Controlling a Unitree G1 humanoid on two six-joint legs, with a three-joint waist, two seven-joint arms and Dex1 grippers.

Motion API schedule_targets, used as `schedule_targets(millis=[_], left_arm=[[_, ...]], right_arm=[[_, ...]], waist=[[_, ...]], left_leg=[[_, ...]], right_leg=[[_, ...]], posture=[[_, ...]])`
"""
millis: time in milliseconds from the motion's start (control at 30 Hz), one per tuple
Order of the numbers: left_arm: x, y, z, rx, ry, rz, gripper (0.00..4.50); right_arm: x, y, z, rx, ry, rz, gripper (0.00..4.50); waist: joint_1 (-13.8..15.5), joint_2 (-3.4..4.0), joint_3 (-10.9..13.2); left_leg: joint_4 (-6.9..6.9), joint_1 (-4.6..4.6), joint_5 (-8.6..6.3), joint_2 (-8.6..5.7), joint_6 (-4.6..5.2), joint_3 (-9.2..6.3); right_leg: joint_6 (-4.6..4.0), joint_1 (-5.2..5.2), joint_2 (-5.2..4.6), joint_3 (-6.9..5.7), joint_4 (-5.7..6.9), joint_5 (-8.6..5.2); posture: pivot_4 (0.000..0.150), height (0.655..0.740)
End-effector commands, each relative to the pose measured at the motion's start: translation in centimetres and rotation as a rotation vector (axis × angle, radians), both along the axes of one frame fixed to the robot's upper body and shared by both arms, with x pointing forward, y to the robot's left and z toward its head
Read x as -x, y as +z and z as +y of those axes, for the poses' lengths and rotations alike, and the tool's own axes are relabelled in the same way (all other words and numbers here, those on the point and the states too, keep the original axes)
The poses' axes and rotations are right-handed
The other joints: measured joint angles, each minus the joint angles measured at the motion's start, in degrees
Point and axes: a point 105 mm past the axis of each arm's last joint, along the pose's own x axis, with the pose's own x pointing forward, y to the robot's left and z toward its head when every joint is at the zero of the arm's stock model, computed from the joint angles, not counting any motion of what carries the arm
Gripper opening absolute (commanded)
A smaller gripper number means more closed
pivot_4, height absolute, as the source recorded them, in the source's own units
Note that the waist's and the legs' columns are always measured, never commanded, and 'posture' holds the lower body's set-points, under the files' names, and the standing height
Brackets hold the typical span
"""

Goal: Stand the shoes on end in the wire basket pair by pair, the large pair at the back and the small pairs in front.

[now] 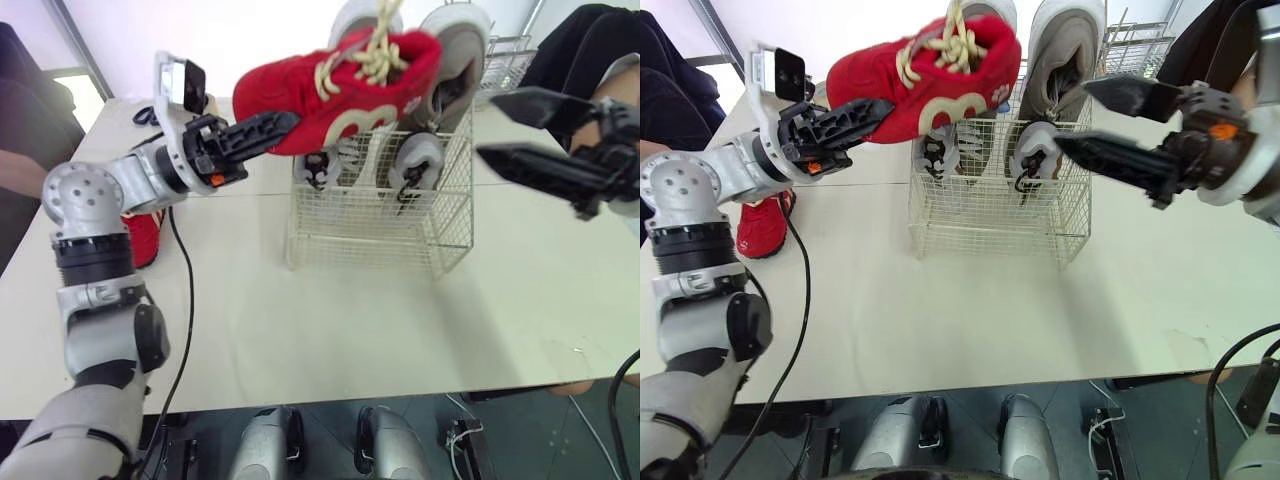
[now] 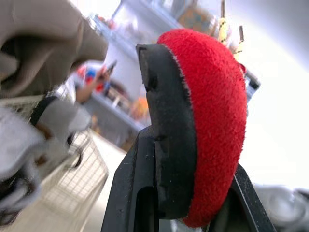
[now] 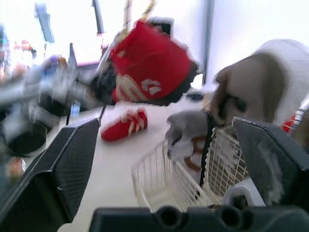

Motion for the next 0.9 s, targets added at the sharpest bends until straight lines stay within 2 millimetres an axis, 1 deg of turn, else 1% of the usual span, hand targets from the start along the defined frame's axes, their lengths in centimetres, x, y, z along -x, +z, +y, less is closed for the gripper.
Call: schedule_targets(millis=[33, 167, 267, 367, 500, 667, 833, 900], left_arm=[[0.9, 2.1, -0.3, 0.114, 0.017, -0.069, 0.37], [0.7, 2.5, -2.0, 0.2, 0.025, -0.059, 0.37], [0.8, 2.6, -3.0, 0.232, 0.027, -0.053, 0.37], [0.9, 2.4, -3.9, 0.234, 0.031, -0.052, 0.37], [0.9, 2.0, -4.4, 0.228, 0.038, -0.052, 0.37], [0.9, 1.6, -4.6, 0.216, 0.055, -0.055, 0.37], [0.8, 0.7, -5.1, 0.198, 0.074, -0.045, 0.37], [0.8, 0.6, -5.1, 0.199, 0.079, -0.043, 0.37]], right_arm=[[0.4, 0.1, 1.1, -0.193, 0.026, 0.022, 4.46], [-1.1, -1.9, 4.3, -0.284, 0.039, 0.097, 4.46], [-2.0, -1.9, 6.5, -0.384, 0.066, 0.102, 4.46], [-2.2, -0.8, 8.1, -0.454, 0.11, 0.068, 4.46], [-2.4, 0.4, 9.0, -0.481, 0.134, 0.021, 4.46], [-2.9, 1.6, 9.5, -0.519, 0.134, -0.023, 4.46], [-3.1, 2.1, 10.3, -0.545, 0.148, -0.045, 4.46], [-3.1, 2.3, 10.5, -0.558, 0.157, -0.048, 3.95]], waist=[[-0.03, -0.02, -0.01], [-0.14, 0.01, -0.02], [-0.17, 0.02, -0.02], [-0.08, 0.02, -0.02], [0.01, 0.02, -0.02], [-0.27, 0.02, -0.02], [-0.45, 0.03, -0.03], [-0.39, 0.03, -0.03]], left_leg=[[0.0, 0.01, 0.0, 0.0, 0.0, 0.0], [-0.02, 0.08, 0.01, 0.01, -0.02, 0.05], [-0.02, 0.07, 0.02, 0.0, -0.01, 0.06], [-0.02, 0.06, 0.02, -0.01, 0.0, 0.08], [-0.01, 0.03, 0.02, -0.04, 0.01, 0.07], [-0.01, 0.03, 0.02, -0.04, 0.01, 0.06], [-0.03, 0.04, 0.02, -0.02, 0.01, 0.06], [-0.03, 0.03, 0.02, -0.02, 0.01, 0.06]], right_leg=[[0.0, 0.0, 0.01, 0.01, 0.01, 0.0], [0.0, 0.01, 0.06, 0.05, 0.06, 0.01], [0.01, 0.0, 0.1, 0.05, 0.05, 0.01], [0.02, 0.0, 0.13, 0.05, 0.05, 0.0], [0.02, 0.02, 0.13, 0.03, 0.01, 0.0], [0.02, 0.01, 0.14, 0.03, 0.01, 0.0], [0.02, 0.01, 0.16, 0.03, 0.01, 0.0], [0.02, 0.01, 0.16, 0.02, 0.01, 0.0]], posture=[[0.15, 0.74], [0.15, 0.74], [0.15, 0.74], [0.15, 0.74], [0.15, 0.74], [0.15, 0.74], [0.15, 0.74], [0.15, 0.74]])
